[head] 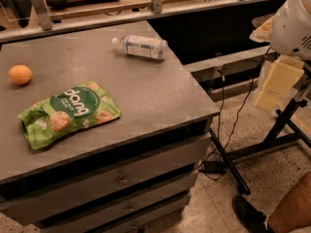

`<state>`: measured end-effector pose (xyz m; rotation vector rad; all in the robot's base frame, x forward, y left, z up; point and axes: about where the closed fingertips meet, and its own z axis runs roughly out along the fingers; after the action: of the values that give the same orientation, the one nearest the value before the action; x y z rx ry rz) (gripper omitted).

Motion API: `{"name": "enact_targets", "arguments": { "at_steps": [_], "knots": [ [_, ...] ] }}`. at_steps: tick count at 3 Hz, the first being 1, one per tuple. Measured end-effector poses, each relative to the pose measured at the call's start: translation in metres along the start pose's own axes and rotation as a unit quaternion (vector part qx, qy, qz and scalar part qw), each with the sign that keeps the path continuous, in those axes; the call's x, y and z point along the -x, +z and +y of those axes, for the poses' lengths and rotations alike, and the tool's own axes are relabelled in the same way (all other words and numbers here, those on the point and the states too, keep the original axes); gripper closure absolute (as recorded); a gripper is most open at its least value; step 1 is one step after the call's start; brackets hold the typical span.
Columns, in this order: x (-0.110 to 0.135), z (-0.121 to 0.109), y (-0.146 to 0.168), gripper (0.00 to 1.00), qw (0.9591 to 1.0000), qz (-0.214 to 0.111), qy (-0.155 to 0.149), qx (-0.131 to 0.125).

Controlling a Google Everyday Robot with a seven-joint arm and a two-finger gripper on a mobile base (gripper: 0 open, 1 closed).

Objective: Pick blue plastic bottle

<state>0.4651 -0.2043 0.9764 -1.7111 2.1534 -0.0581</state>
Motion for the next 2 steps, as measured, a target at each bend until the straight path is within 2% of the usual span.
{"name": "enact_targets", "arguments": {
  "at_steps": [1, 2],
  "knots": [
    [0.029, -0.038, 0.026, 0.00, 0.9986, -0.051, -0.014, 0.001],
    [0.063, -0.069, 0.054, 0.00, 0.9942, -0.101, -0.033, 0.010]
  ]
}}
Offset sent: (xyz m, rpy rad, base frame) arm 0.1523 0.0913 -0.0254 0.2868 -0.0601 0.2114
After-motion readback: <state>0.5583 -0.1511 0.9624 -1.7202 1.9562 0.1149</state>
